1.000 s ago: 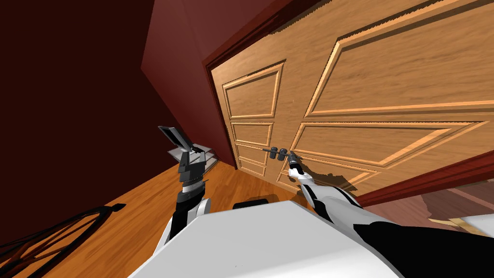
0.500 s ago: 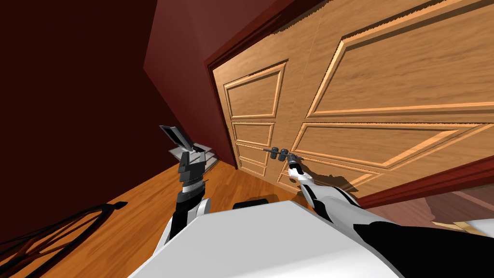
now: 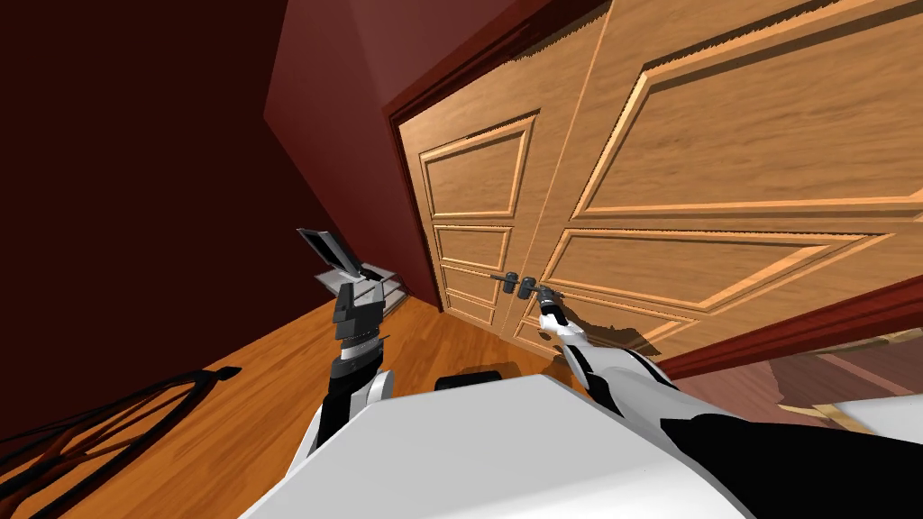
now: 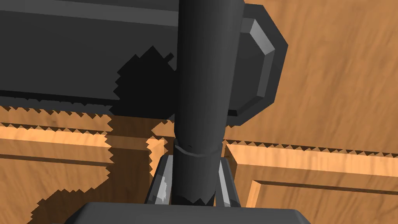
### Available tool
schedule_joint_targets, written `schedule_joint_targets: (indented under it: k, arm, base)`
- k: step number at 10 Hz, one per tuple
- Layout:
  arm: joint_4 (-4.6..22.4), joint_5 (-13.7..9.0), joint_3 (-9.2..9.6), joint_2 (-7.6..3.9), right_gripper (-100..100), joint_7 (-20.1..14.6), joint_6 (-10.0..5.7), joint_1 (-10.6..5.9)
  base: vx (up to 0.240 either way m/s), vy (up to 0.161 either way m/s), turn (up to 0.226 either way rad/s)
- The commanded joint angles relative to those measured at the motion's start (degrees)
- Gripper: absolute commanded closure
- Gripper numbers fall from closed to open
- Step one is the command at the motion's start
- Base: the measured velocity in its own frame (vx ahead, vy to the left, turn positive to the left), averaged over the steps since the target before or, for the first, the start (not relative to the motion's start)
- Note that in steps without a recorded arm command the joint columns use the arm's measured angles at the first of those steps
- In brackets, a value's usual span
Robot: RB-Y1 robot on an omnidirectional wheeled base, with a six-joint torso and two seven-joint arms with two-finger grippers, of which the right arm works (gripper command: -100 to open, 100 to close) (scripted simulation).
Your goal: Pull the door open
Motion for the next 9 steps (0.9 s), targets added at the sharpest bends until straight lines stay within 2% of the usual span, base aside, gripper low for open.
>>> schedule_joint_targets:
  k: [1, 3, 4, 5, 8, 9]
  arm:
    - [0.57, 0.08, -0.03, -0.61, 100, -0.33, -0.17, 0.72]
    - [0.41, 0.32, 0.41, -0.51, 100, -0.61, -0.12, 0.67]
    - [-0.06, 0.92, 1.53, -0.03, 100, -1.21, 0.00, 0.35]
    - [-0.20, 1.09, 1.84, 0.13, 100, -1.37, 0.03, 0.24]
    - [-1.48, 2.58, 4.67, 1.80, 100, -2.69, 0.26, -1.02]
    - [-1.48, 2.58, 4.67, 1.80, 100, -2.69, 0.26, -1.02]
  base:
    - [-0.172, -0.055, -0.004]
    - [-0.172, -0.022, 0.023]
    - [-0.172, -0.009, 0.049]
    - [-0.179, -0.002, 0.053]
    - [-0.240, -0.041, 0.092]
    - [-0.165, -0.031, 0.050]
